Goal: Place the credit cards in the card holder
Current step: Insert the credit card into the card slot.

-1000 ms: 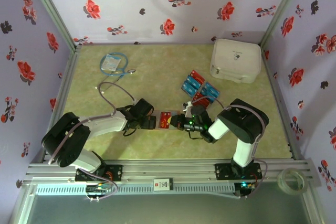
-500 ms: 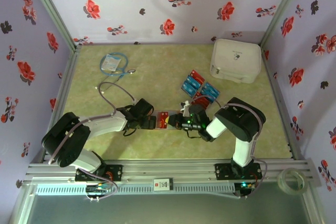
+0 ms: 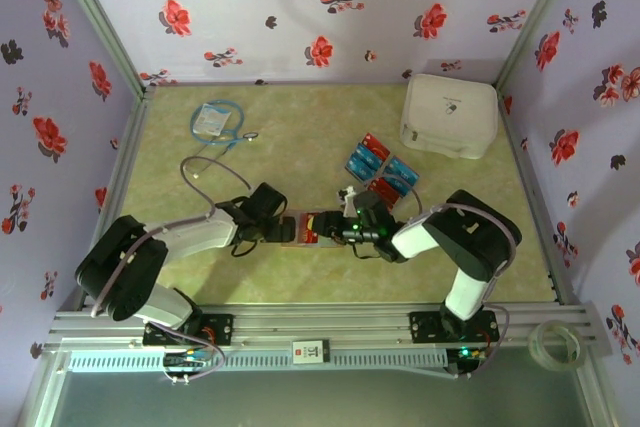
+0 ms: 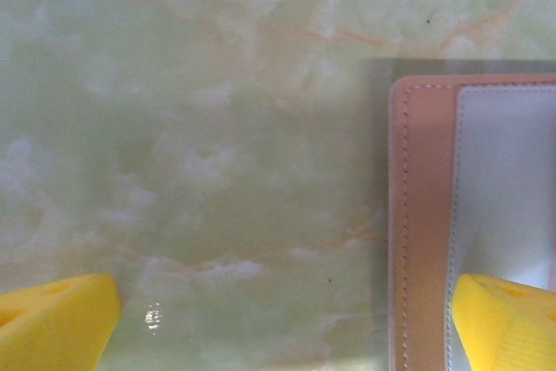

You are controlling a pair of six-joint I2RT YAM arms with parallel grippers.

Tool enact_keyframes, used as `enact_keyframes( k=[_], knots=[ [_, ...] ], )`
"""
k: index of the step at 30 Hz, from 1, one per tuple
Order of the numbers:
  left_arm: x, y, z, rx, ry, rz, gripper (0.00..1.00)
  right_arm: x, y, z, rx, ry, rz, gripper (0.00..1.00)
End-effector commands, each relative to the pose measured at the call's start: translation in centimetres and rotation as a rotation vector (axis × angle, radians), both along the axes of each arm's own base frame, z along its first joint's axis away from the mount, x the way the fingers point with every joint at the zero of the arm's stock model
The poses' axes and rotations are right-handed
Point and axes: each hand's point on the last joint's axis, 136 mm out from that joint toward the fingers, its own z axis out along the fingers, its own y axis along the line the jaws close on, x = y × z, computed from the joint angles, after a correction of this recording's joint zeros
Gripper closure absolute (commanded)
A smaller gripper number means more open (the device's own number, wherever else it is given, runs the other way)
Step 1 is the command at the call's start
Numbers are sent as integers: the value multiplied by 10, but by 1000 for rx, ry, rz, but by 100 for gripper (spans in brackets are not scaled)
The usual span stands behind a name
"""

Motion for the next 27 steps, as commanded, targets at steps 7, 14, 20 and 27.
enact_keyframes(
  k=[7, 14, 20, 27],
  knots=[
    [-2, 37, -6, 29, 50, 115, 0, 5, -10, -5, -205, 4, 5, 47],
    [-2, 53, -5, 35, 60, 164, 0, 16, -19, 11, -321, -39, -8, 46],
    [-2, 55, -8, 61, 78, 150, 0, 19, -36, 4, -500, -38, -6, 64],
    [0, 53, -12, 71, 92, 136, 0, 19, -41, -4, -619, -39, 23, 83]
  ],
)
